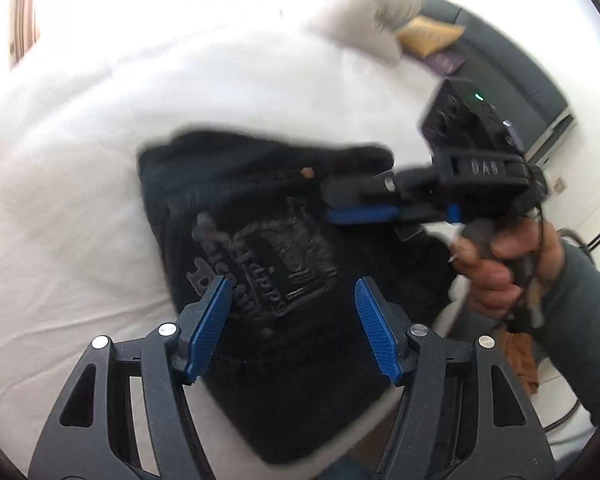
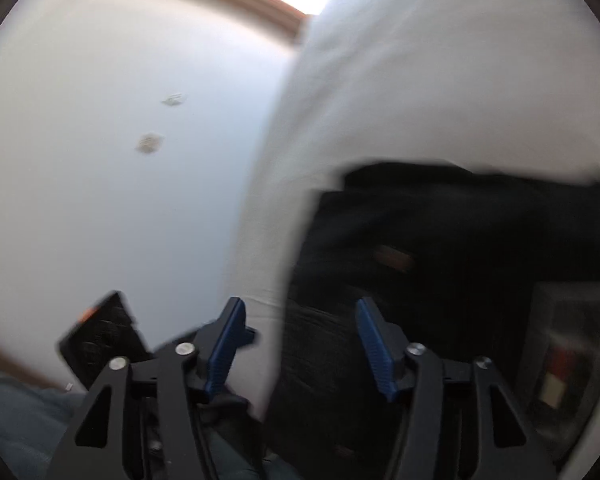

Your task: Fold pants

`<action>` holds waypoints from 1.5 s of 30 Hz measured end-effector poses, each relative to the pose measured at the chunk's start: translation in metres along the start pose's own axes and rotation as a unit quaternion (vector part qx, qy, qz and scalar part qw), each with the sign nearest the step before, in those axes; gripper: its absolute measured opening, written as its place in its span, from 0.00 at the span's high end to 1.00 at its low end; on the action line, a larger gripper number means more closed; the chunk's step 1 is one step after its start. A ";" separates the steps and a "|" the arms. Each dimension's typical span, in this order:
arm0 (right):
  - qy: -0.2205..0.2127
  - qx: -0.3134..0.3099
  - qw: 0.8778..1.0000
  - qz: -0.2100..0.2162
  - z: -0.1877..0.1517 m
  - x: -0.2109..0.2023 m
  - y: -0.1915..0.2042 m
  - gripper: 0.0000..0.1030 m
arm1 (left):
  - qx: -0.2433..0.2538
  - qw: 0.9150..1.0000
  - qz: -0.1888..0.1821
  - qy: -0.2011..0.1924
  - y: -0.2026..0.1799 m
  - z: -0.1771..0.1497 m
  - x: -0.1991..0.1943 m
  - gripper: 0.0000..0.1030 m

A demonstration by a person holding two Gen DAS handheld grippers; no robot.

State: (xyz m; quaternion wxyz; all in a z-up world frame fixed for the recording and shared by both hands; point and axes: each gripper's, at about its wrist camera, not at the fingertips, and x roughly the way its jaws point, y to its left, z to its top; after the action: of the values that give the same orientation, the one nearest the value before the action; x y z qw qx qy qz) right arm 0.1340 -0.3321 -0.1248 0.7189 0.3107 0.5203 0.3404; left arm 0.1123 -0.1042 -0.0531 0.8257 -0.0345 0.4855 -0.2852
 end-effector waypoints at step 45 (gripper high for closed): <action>-0.007 0.065 0.997 -0.034 -0.007 -0.048 -0.079 0.19 | -0.147 0.983 -0.090 0.069 0.099 -0.014 0.045 0.37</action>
State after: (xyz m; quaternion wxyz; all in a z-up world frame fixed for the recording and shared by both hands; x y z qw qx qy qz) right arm 0.1292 -0.4159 -0.1643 0.7118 0.3415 0.5465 0.2794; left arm 0.1609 -0.0413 -0.1288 0.7473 -0.1790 0.5728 -0.2853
